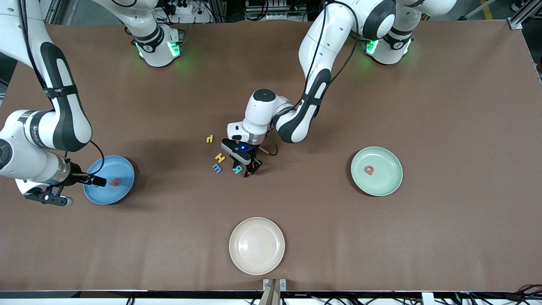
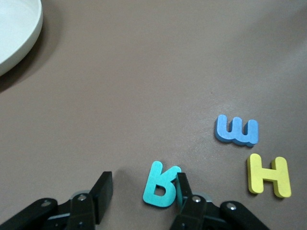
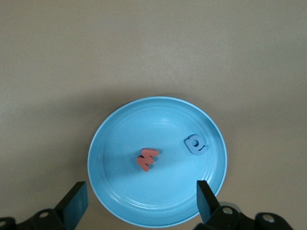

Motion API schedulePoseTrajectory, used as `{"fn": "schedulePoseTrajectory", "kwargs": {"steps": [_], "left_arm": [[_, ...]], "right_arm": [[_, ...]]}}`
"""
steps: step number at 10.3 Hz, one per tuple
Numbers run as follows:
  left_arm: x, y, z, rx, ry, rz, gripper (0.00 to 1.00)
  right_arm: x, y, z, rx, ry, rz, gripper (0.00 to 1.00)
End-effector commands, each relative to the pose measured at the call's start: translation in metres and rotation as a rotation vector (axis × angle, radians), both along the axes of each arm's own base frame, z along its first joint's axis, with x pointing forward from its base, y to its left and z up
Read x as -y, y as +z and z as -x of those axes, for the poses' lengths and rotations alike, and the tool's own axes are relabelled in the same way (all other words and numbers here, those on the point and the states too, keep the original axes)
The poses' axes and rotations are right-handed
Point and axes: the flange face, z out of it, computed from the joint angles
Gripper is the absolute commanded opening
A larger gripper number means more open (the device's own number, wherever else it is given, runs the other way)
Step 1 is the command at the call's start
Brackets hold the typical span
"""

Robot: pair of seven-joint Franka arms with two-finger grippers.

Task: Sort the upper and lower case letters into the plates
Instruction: 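Grasp the teal k among the letters with the left gripper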

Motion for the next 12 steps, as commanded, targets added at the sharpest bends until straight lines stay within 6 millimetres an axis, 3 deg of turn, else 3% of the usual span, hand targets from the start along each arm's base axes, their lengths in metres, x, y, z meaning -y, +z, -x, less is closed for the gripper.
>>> {"fn": "schedulePoseTrajectory", "kwargs": {"steps": [1,9,10,12], "left_arm": [[0.002,0.0008,-0.0053,0.042,-0.017,-0.006,0.57],[0.0047,-0.0045,-0.0007,0.054,-0.029,0.047,0.59],[0.0047,-0.0045,-0.0007,0.054,-0.028,0.047,0.57],[0.0048,-0.0054,0.0002,0.052,-0.026,0.055,0.41]], "right_arm": [[0.0014,0.0145,-0.0044,0.015,-0.001,0.009,1.0],[-0.0024,0.0133,-0.0067,0.016,0.006,0.009,1.0],[-0.0023,0.013,-0.007,0.016,0.005,0.009,1.0],[-0.0023,0.0139,-0.0069,0.016,0.005,0.009,1.0]]}}
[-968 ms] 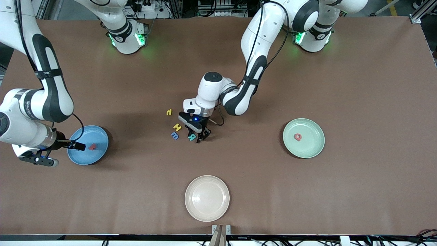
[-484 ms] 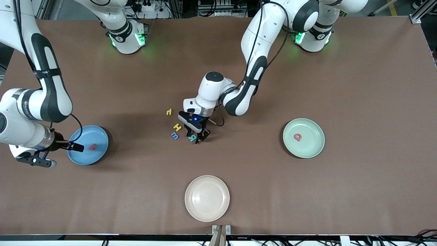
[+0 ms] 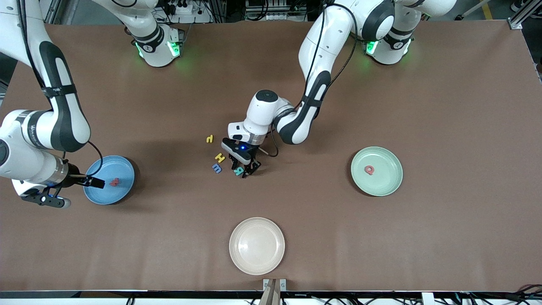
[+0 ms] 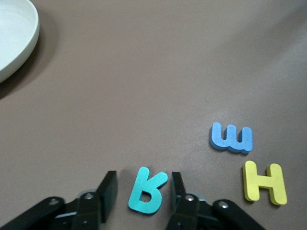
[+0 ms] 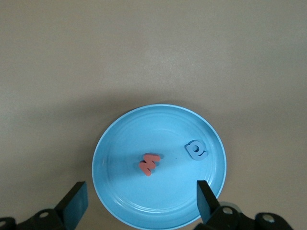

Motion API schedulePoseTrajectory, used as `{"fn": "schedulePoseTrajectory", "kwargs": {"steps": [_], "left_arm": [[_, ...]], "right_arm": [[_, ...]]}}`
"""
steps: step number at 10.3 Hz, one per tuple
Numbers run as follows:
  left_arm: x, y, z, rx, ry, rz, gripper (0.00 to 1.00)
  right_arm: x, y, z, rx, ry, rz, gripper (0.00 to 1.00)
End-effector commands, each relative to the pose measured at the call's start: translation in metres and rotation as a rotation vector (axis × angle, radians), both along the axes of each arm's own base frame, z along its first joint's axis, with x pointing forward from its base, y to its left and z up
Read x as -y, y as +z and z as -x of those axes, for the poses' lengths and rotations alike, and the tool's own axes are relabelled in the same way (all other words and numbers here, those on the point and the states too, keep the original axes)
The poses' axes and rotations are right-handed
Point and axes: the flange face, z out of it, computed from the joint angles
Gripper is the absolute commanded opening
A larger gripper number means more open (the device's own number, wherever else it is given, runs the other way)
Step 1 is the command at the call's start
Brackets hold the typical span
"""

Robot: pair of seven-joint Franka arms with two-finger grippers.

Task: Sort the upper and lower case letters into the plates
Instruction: 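Grasp the teal k among the letters with the left gripper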

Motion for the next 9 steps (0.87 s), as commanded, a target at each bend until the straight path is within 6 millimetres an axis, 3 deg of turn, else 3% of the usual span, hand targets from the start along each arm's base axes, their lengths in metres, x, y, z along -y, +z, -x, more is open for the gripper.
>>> {"fn": "schedulePoseTrajectory", "kwargs": {"steps": [1,5,6,9], "left_arm": [[0.0046,-0.0033,0.0006,0.02,-0.006,0.014,0.4],[0.0046,-0.0055,0.0014,0.013,0.002,0.019,0.37],[0.0041,-0.0064,0.0015,0.01,0.005,0.018,0.27],[0.0042,-0.0076,0.0021,0.007,0.007,0.019,0.26]], "right_arm": [[-0.0009,0.0055,-0.0015,-0.002,0.003,0.007,1.0],[-0.0008,0.0051,-0.0019,-0.001,0.003,0.007,1.0],[-0.0008,0.0041,-0.0019,-0.003,0.003,0.007,1.0],[-0.0019,0.0032,-0.0022,-0.003,0.002,0.006,1.0]]}}
